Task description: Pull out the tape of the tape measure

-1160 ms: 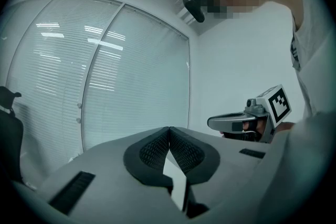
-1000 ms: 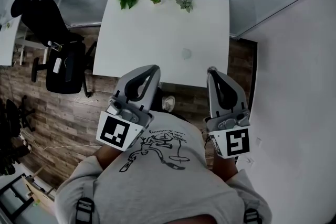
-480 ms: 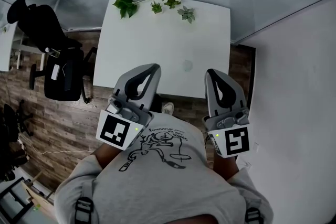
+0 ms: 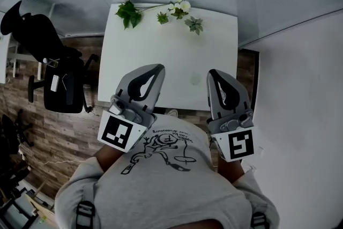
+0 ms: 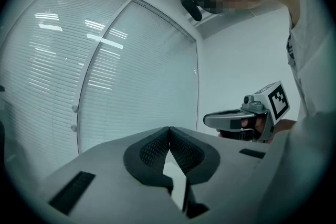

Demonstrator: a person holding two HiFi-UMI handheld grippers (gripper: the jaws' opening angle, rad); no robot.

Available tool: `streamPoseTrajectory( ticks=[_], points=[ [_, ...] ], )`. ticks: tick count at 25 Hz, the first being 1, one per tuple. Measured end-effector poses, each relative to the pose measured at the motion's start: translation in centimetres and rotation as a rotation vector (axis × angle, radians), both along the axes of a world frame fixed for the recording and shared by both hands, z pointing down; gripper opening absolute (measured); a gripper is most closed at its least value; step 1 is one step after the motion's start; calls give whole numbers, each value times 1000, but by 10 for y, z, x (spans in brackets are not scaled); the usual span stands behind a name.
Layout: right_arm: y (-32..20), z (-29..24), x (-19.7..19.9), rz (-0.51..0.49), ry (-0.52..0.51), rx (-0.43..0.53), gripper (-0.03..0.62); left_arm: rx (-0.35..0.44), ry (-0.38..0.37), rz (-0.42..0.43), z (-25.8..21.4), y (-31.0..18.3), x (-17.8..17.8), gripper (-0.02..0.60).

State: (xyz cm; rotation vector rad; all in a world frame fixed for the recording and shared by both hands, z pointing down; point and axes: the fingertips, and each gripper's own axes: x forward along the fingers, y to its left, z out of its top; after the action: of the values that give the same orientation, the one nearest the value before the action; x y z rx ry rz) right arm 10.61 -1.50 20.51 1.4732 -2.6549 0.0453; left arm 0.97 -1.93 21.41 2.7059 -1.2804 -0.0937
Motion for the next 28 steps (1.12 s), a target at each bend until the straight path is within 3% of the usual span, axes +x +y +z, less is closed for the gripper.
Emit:
streamPoseTrajectory(
  ticks=[13,22,28],
  points=[
    [-56,30,-37,28,43,-62,9,-48,34,102,35,-61,-25,21],
    [-65,67,-22,21,62,-110,34,-94,14,146,71,-69,-7,21],
    [-55,135,3,21,152,-208,62,-174,-48,165,122,-64,3,21]
  ],
)
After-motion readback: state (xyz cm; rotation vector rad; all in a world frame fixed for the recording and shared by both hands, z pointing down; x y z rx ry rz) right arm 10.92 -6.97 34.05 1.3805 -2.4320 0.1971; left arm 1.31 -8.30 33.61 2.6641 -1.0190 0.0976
